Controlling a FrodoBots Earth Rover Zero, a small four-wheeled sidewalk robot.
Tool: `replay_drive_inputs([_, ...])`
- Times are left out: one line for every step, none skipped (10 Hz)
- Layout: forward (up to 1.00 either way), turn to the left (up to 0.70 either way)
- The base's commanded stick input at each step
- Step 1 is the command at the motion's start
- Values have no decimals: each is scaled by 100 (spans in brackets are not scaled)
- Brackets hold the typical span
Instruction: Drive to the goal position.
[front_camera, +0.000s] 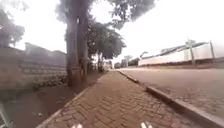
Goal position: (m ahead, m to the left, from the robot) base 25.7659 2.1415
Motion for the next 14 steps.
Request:
replay_drive_inputs([70, 0])
replay_drive_inputs([70, 2])
replay_drive_inputs([70, 5])
replay_drive_inputs([70, 1])
replay_drive_inputs([70, 5])
replay_drive_inputs([70, 7])
replay_drive_inputs([70, 4])
replay_drive_inputs([70, 1])
replay_drive_inputs([70, 0])
replay_drive_inputs([70, 0])
replay_drive_inputs([70, 0])
replay_drive_inputs([70, 0])
replay_drive_inputs([70, 0])
replay_drive_inputs([70, 0])
